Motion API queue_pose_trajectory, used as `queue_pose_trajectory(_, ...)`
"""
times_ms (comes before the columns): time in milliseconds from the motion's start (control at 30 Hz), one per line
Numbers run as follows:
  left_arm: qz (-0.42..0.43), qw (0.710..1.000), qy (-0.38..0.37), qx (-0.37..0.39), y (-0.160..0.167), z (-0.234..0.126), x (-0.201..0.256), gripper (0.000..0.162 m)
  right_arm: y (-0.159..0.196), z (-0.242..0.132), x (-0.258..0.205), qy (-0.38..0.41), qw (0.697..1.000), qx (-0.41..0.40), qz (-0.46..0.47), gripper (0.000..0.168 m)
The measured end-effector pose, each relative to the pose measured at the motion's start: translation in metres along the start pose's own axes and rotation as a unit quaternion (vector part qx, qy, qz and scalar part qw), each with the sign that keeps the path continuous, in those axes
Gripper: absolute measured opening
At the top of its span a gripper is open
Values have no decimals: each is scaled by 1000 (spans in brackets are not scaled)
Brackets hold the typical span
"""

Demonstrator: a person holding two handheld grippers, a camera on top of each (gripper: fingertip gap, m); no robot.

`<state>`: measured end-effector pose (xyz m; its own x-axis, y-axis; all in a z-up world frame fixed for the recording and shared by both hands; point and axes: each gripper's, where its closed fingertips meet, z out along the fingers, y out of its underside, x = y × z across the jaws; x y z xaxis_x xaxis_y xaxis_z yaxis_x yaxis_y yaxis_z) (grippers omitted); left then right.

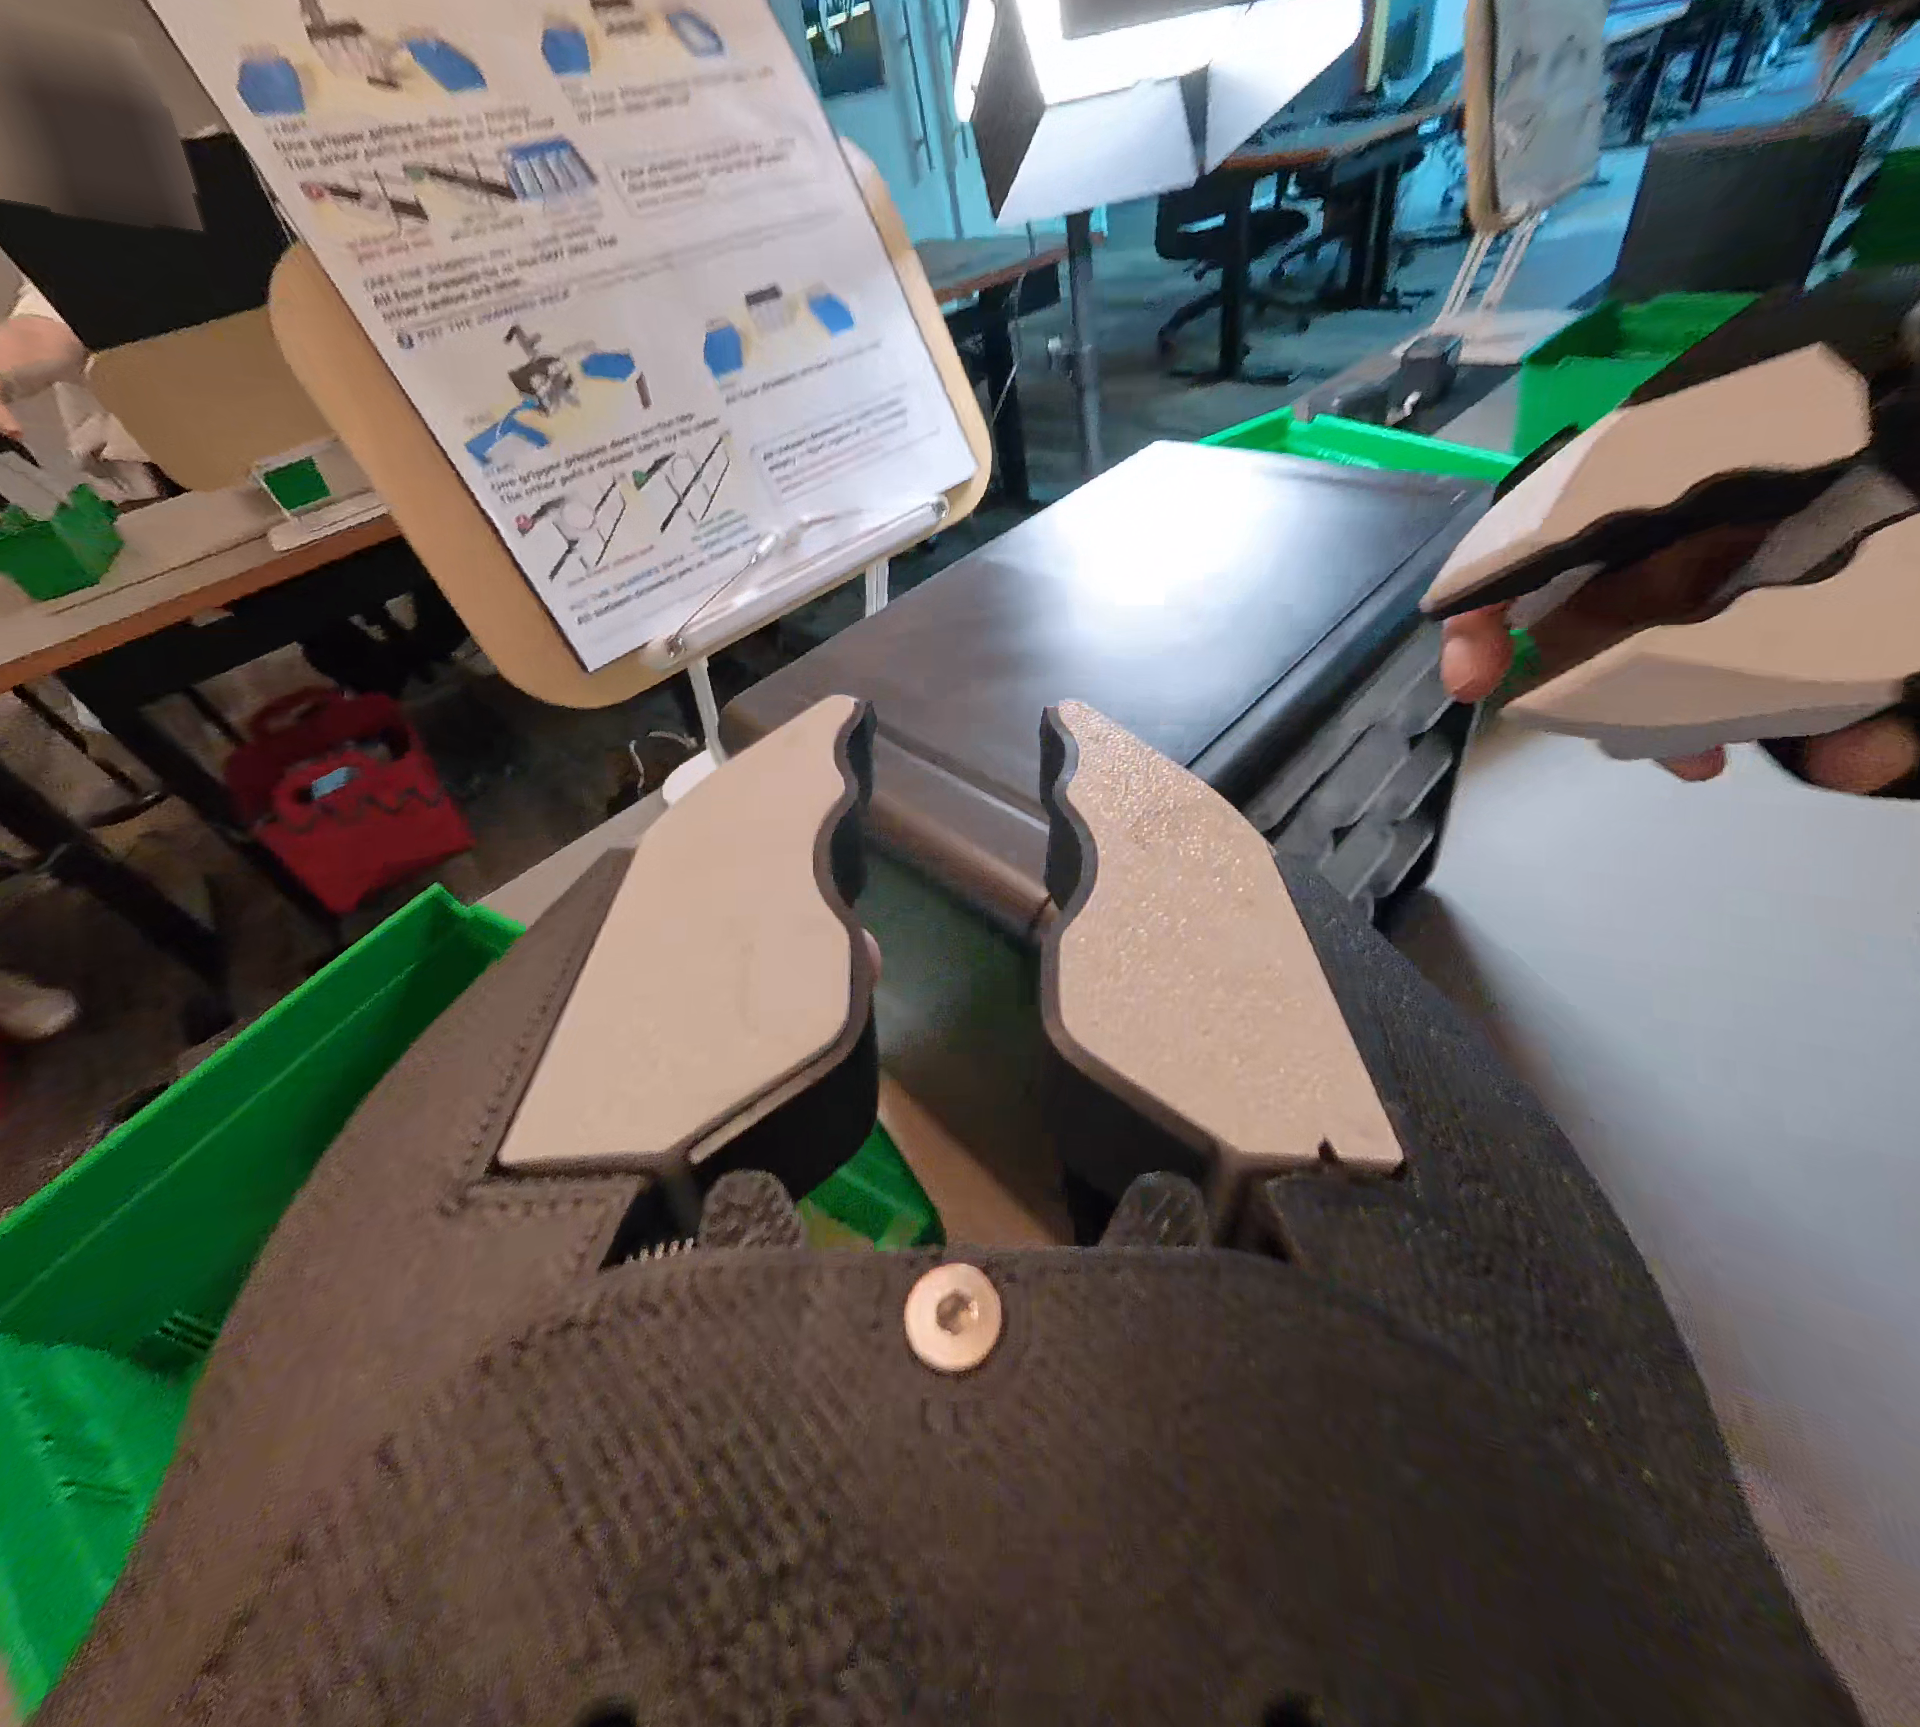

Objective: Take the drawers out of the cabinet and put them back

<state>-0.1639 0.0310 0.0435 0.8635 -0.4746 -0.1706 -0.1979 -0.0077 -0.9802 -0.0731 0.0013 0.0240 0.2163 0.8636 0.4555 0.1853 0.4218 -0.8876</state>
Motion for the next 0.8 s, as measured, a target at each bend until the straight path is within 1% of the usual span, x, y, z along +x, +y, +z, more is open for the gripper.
queue_pose_trajectory(33, 1, 1000, 2, -7, 7, 5, -5, 31, -2, 5, -2, -10, 1000, 8, -1, 20)
queue_pose_trajectory(133, -26, 999, 18, 3, 23, 19, -20, 29, 2, 11, 1, -21, 1000, -2, -24, 20)
queue_pose_trajectory(167, -36, 999, 13, 23, 24, 21, -27, 26, 6, 8, 4, -17, 999, -5, -32, 20)
queue_pose_trajectory(200, -42, 997, 0, 59, 23, 20, -36, 23, 10, 3, 7, -18, 999, -5, -28, 18)
queue_pose_trajectory(267, -59, 987, -29, 147, 14, 10, -54, 15, 17, -4, 11, -24, 1000, 1, 5, 18)
queue_pose_trajectory(300, -74, 981, -37, 177, 11, 5, -62, 13, 17, -7, 15, -26, 999, 10, 24, 17)
queue_pose_trajectory(400, -131, 969, -31, 209, 0, -7, -72, 14, 13, -11, 22, -24, 998, 20, 45, 17)
queue_pose_trajectory(500, -144, 967, 19, 210, -25, -18, -48, 17, 3, -17, 22, -2, 1000, 14, 18, 17)
queue_pose_trajectory(600, -93, 978, 8, 187, -39, -22, -22, 15, -5, -19, 14, 6, 1000, 4, 4, 17)
queue_pose_trajectory(700, -45, 989, -7, 139, -33, -10, -3, 14, -1, -15, 5, 5, 1000, -14, -1, 17)
queue_pose_trajectory(800, -36, 996, -2, 87, -17, 12, 3, 14, 13, -7, 0, 7, 999, -43, -22, 16)
